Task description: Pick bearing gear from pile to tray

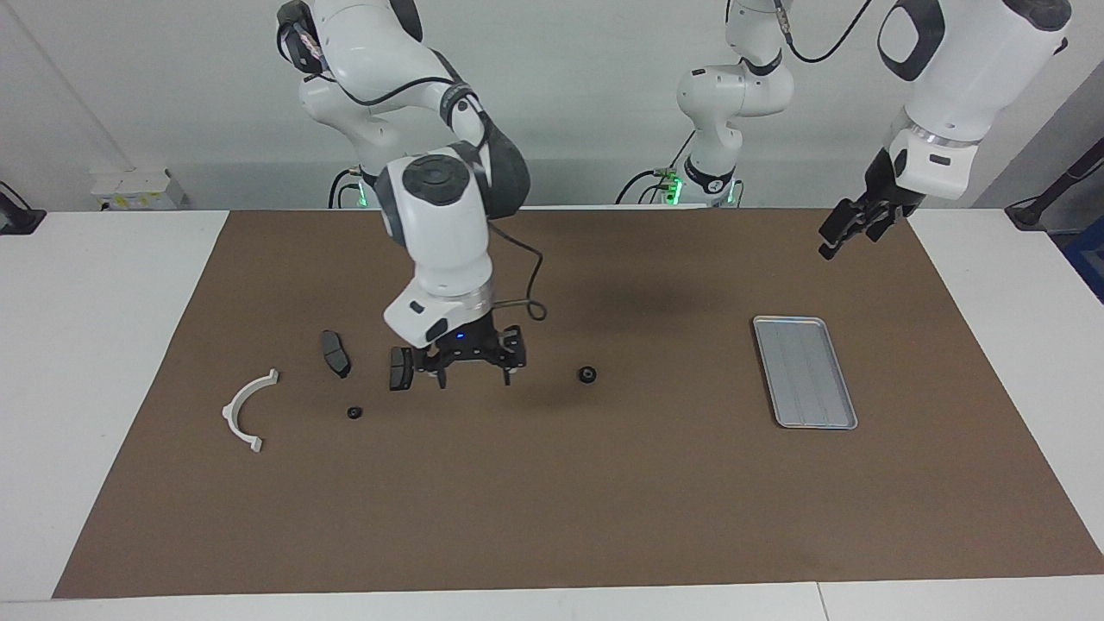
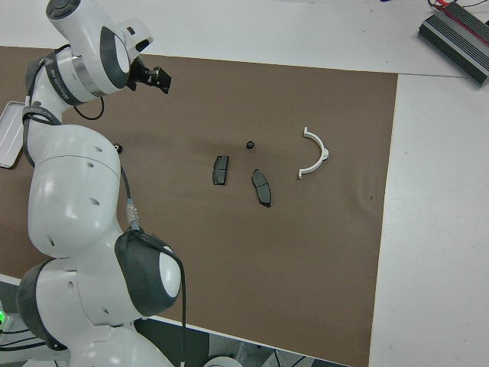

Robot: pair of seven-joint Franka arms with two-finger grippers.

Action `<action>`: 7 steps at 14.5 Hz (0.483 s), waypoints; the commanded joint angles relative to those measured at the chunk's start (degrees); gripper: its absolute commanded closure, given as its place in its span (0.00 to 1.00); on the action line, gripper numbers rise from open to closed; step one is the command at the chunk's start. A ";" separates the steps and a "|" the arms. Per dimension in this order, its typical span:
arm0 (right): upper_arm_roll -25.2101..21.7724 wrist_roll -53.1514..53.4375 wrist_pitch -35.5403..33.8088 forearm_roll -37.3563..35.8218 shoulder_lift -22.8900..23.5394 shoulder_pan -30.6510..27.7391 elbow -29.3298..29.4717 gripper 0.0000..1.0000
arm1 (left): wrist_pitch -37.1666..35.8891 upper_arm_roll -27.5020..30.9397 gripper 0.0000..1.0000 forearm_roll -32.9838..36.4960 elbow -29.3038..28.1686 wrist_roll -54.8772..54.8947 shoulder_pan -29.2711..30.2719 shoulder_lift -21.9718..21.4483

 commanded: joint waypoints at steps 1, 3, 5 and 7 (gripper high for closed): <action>1.16 -8.63 0.80 0.42 0.44 -6.52 -0.31 0.00 | 0.87 0.54 0.00 -0.68 6.56 -9.62 -6.89 8.80; 1.16 -12.96 0.90 0.51 0.96 -9.87 -0.31 0.00 | 2.44 0.54 0.00 -0.85 10.61 -14.45 -9.80 14.26; 1.16 -15.26 0.98 0.86 1.14 -11.64 -0.75 0.01 | 6.75 0.54 0.00 -0.94 11.24 -18.95 -14.19 17.35; 1.16 -17.19 2.47 1.47 1.14 -12.35 -2.06 0.01 | 6.85 1.16 0.00 -0.50 15.77 -23.50 -19.36 24.52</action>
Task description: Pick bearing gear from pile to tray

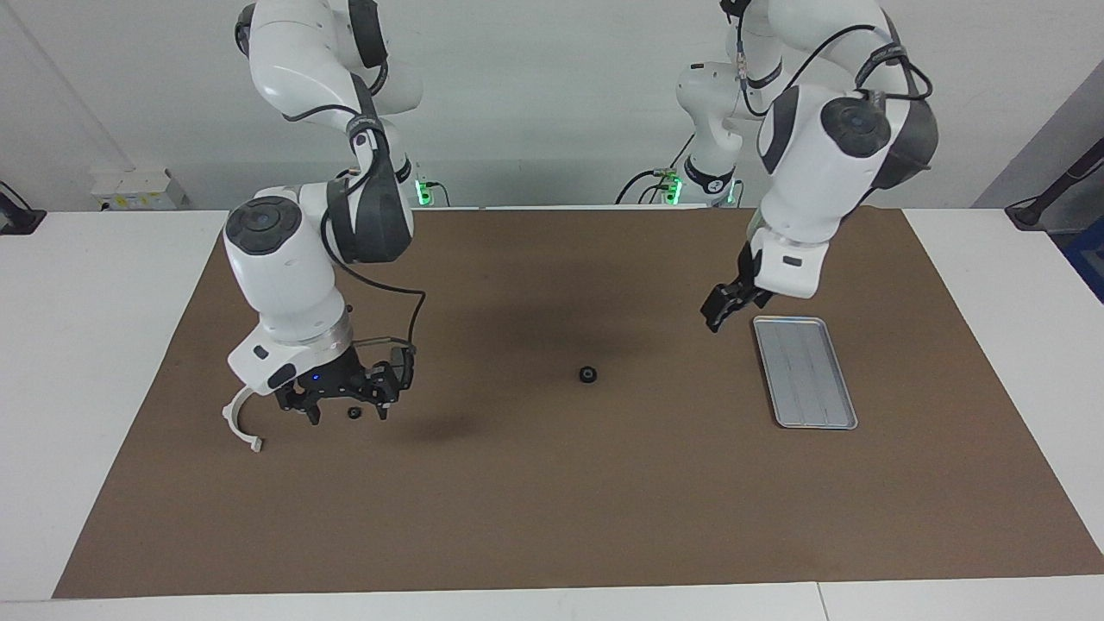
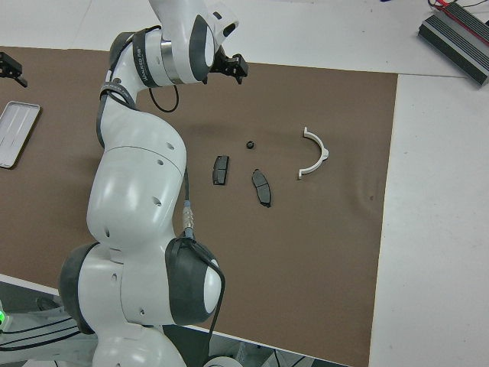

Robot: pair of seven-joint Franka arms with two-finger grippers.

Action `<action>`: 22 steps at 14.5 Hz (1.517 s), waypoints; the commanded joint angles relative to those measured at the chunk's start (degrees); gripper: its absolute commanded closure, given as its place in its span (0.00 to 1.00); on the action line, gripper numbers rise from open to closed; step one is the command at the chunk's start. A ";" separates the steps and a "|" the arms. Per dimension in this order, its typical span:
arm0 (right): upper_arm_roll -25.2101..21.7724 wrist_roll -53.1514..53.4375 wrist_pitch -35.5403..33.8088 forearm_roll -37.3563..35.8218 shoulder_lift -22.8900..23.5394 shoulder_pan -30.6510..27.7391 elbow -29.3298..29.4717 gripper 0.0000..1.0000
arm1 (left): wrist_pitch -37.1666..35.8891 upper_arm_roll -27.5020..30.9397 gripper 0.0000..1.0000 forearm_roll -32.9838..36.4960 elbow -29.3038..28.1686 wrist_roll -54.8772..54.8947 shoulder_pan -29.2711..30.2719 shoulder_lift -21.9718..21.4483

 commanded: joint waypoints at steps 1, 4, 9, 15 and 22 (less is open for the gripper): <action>1.03 -2.62 2.35 1.31 -0.15 -0.88 -2.37 0.01 | -0.46 1.58 0.00 -0.32 11.15 -7.51 -6.51 12.05; 1.03 -3.06 4.62 1.49 -0.06 -1.23 -5.00 0.01 | 3.65 1.40 0.00 -0.40 10.68 -10.53 -9.68 15.53; 1.03 -5.60 8.84 1.84 -0.76 -2.37 -12.73 0.01 | 16.58 1.40 0.00 -0.75 -0.92 -10.79 -12.84 13.77; 1.03 -8.78 13.94 2.98 -3.31 -3.51 -22.14 0.01 | 23.17 1.40 0.01 -0.49 -9.64 -10.70 -14.26 11.30; 1.03 -11.40 17.91 3.07 -3.49 -4.39 -27.34 0.09 | 25.02 1.40 0.07 -0.40 -10.08 -10.88 -15.14 12.89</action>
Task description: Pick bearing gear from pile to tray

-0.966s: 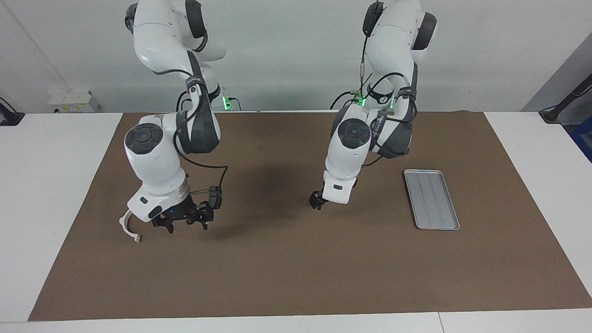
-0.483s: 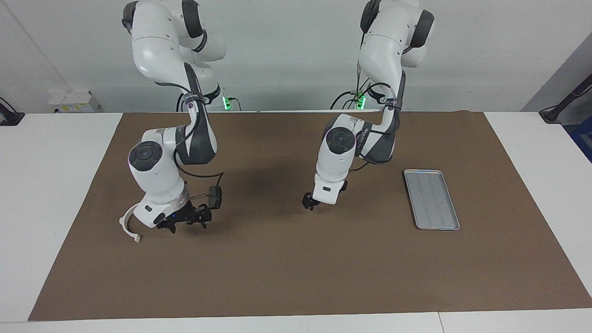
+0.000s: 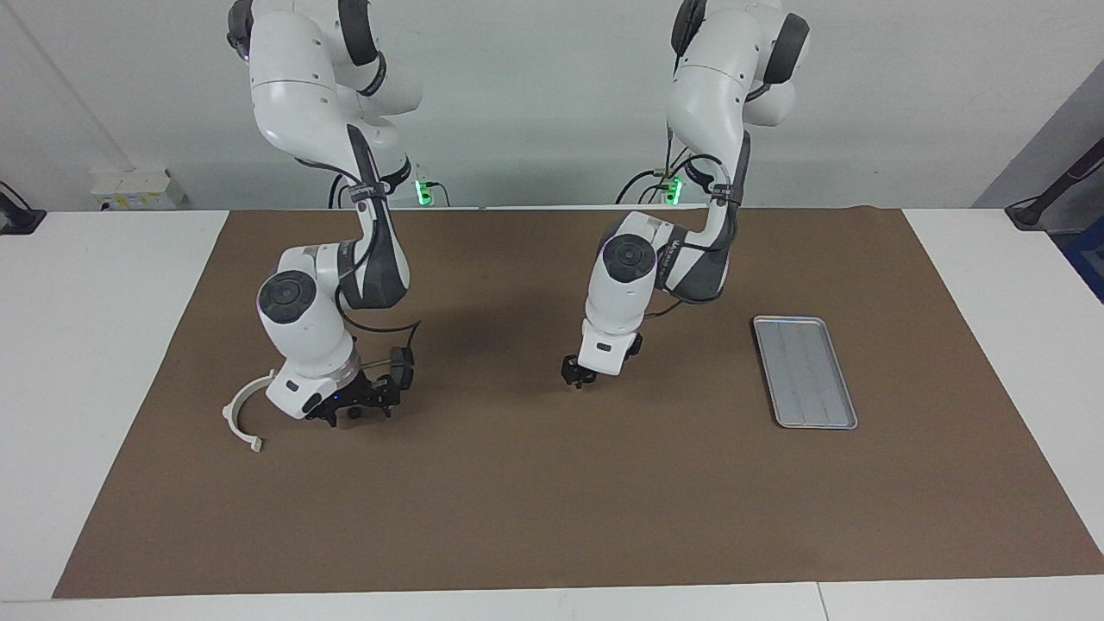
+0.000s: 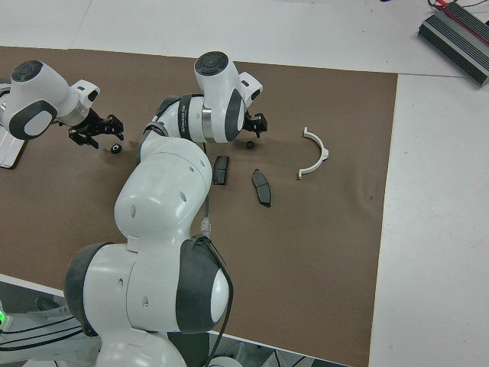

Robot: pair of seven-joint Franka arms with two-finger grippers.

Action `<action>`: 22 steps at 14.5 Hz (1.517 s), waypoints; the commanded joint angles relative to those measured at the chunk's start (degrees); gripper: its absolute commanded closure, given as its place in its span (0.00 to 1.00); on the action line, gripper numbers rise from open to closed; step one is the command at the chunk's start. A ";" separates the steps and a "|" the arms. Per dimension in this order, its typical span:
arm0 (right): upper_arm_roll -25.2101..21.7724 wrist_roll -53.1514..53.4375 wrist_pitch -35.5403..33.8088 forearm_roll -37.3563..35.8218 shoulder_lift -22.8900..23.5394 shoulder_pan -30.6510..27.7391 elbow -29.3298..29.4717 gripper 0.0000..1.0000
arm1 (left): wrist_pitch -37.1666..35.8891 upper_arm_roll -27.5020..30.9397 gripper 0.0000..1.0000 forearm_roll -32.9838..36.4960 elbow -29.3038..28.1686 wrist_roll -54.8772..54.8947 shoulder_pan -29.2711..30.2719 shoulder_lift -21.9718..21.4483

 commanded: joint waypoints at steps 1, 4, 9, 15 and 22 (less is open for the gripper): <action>0.90 -3.90 1.23 1.48 -2.03 -1.99 -3.07 0.10 | 1.27 1.16 0.07 -0.41 -1.38 -0.77 -1.68 -0.49; 0.90 -5.04 1.23 1.57 -2.03 -2.60 -3.51 0.14 | 0.57 1.25 0.09 -0.32 -1.21 -1.91 -3.00 0.57; 0.90 -4.87 1.23 2.44 -2.21 -1.99 -3.95 0.16 | -0.14 1.33 0.11 -0.14 -0.86 -2.35 -3.18 0.83; 0.90 -4.52 1.31 2.45 -2.21 -1.55 -4.04 0.38 | 0.30 1.33 0.19 0.91 -0.24 -2.27 -3.01 1.36; 0.90 -4.52 2.19 2.45 -1.94 -1.64 -4.04 1.00 | 0.57 1.33 0.45 0.91 -0.24 -2.27 -2.92 1.62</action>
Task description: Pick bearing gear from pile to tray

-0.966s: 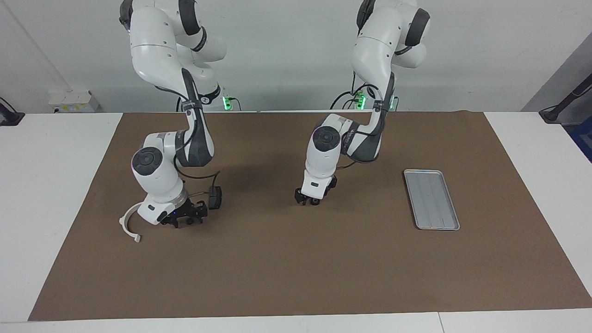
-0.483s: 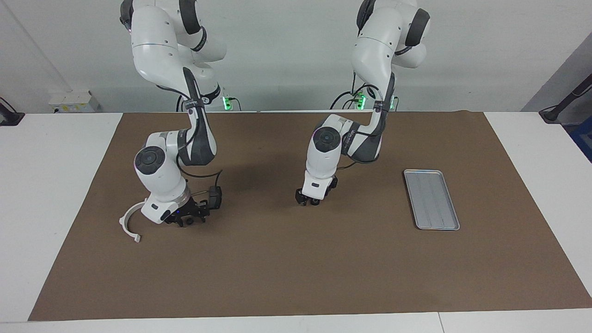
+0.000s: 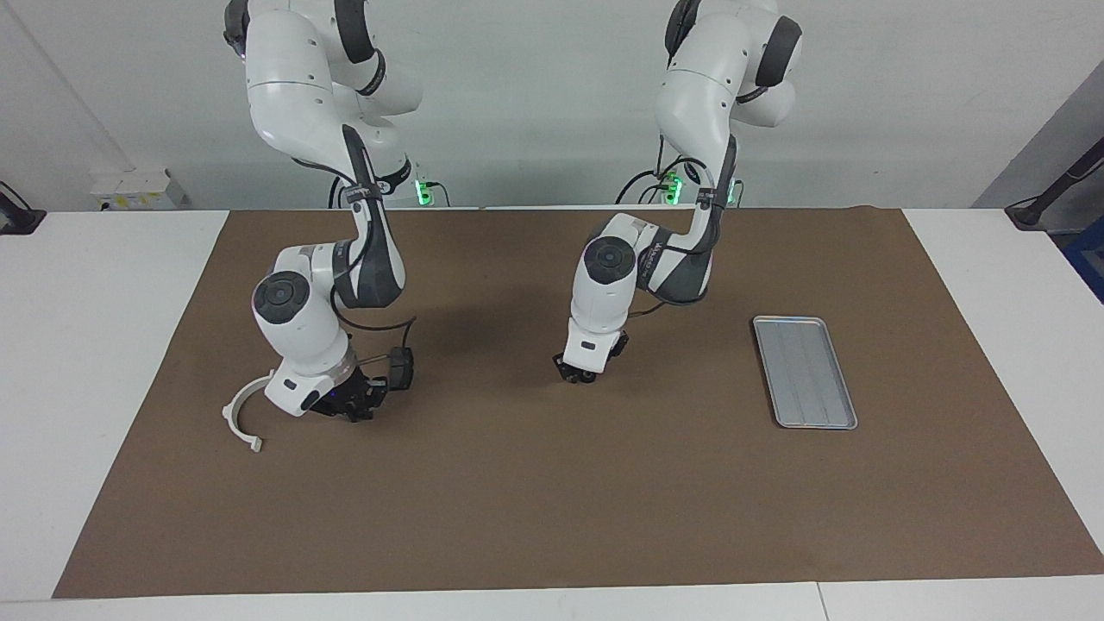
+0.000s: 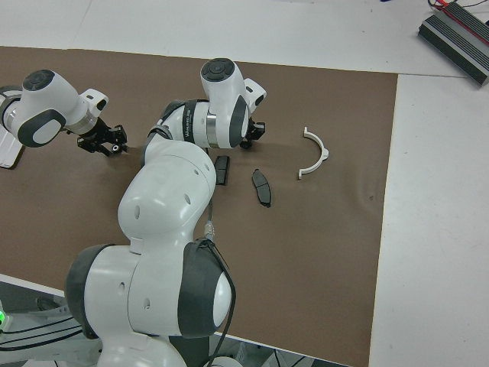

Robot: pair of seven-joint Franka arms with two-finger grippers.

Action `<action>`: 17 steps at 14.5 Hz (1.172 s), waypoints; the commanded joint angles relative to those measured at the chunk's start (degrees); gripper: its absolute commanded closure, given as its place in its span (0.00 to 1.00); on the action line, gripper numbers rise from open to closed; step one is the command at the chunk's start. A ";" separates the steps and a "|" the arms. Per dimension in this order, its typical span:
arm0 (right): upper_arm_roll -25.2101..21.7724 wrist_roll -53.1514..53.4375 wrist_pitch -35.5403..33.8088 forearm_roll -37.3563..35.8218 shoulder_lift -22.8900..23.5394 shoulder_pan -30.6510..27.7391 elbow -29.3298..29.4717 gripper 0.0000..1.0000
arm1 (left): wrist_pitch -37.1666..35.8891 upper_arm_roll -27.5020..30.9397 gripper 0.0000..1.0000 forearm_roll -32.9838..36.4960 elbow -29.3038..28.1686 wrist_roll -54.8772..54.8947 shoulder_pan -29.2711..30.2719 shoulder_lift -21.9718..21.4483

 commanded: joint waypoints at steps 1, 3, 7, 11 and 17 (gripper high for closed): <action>0.32 -1.71 1.57 1.54 -1.12 -0.45 -1.73 1.00 | 0.65 0.96 0.51 0.82 -0.04 -0.77 -0.77 0.61; 0.32 -1.71 1.57 1.54 -1.03 -0.45 -1.47 1.00 | 0.65 0.96 0.69 0.91 -0.13 -0.86 -0.77 0.61; 1.11 0.05 -1.76 1.54 -1.56 -0.36 2.91 1.00 | 0.04 1.14 1.00 1.35 -0.05 -1.12 -0.86 0.61; 1.90 0.75 -9.66 1.45 -1.65 -0.36 12.92 1.00 | -6.28 2.54 1.00 1.78 2.68 -2.44 -0.16 -0.61; 1.55 5.83 -19.93 -0.83 2.82 4.72 29.33 1.00 | -12.78 3.42 1.00 1.87 -1.17 2.71 6.25 -12.02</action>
